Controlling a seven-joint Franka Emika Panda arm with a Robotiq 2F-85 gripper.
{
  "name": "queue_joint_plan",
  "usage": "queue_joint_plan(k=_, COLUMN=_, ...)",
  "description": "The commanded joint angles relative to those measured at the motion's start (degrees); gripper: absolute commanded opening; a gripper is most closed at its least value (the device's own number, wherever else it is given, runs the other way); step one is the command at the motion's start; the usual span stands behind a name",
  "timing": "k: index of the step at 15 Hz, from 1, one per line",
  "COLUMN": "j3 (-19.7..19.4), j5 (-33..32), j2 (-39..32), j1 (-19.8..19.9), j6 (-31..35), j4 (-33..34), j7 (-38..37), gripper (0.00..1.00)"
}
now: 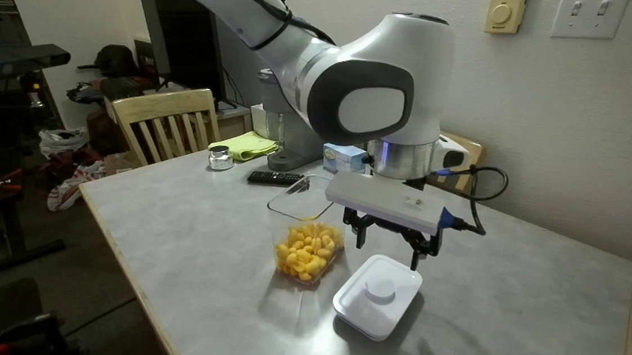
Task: Use the lid to close the container
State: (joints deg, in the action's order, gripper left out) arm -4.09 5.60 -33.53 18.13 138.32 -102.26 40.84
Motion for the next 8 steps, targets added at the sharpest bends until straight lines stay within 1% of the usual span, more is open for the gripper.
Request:
queue_joint_plan(k=1, j3=-0.36, j5=-2.89, j2=-1.79, j1=0.18, j6=-0.96, j4=2.02, j7=-2.90, gripper=1.00)
queue_joint_plan(k=5, j3=-0.82, j5=-4.16, j2=-2.11, j1=0.93, j6=-1.44, j4=2.02, j7=-6.15, gripper=1.00)
queue_joint_plan(k=8, j3=-0.05, j5=-3.08, j2=-2.46, j1=2.04, j6=-2.15, j4=2.14, j7=-6.81, gripper=1.00)
